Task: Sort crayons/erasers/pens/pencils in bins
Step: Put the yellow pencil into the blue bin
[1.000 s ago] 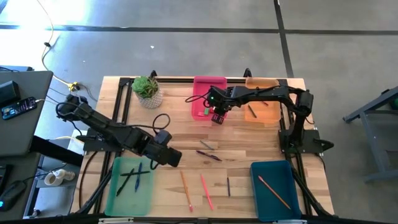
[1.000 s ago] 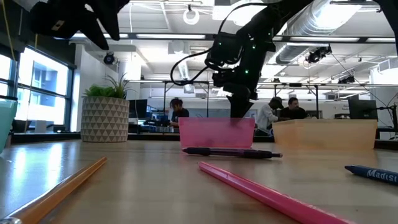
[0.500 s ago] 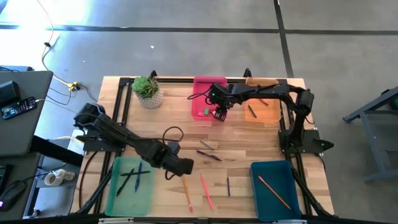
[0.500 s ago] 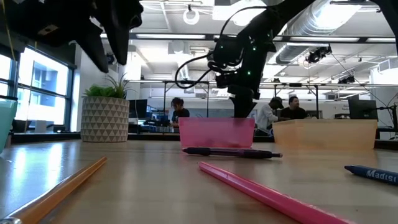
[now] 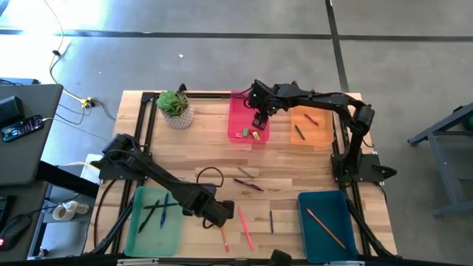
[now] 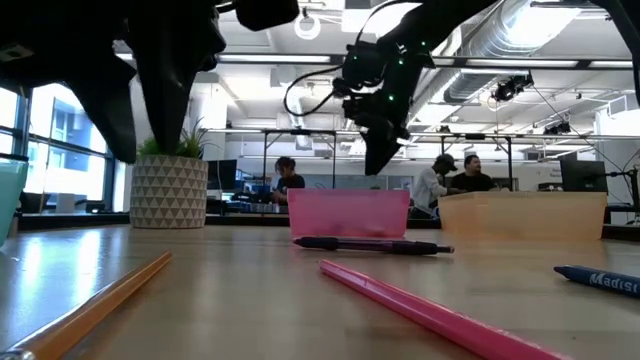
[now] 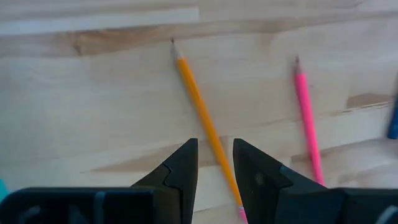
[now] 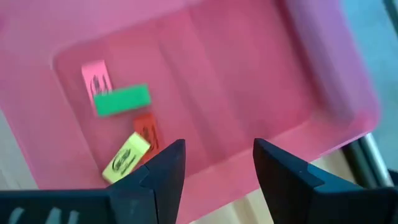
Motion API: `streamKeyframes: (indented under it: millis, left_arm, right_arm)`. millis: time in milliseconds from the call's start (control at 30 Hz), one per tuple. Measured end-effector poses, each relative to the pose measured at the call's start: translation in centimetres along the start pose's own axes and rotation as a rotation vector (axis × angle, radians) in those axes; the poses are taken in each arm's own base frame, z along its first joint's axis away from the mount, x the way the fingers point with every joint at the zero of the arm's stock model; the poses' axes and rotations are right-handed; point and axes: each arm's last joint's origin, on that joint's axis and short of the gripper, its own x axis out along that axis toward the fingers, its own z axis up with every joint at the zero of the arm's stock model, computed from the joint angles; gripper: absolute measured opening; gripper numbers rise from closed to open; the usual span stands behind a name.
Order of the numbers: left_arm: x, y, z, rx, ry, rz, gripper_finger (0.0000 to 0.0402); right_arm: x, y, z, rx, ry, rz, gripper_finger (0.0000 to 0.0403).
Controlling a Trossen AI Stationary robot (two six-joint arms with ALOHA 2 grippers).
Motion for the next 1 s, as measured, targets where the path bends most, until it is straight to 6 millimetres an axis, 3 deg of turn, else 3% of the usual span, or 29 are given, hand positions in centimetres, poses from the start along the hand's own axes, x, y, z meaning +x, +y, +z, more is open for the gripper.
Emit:
streamKeyframes:
  millis: [333,1000]
  left_arm:
    - [3.0,-0.7,-0.6,-0.004,-0.017,0.057,0.009]
    - [5.5,-0.8,-0.8,-0.023,-0.041,0.088,0.009]
  right_arm:
    - [-1.5,-1.4,1.4,0.023,-0.06,-0.018,0.0181]
    - [-1.6,-1.5,1.4,0.007,-0.058,-0.019,0.0181]
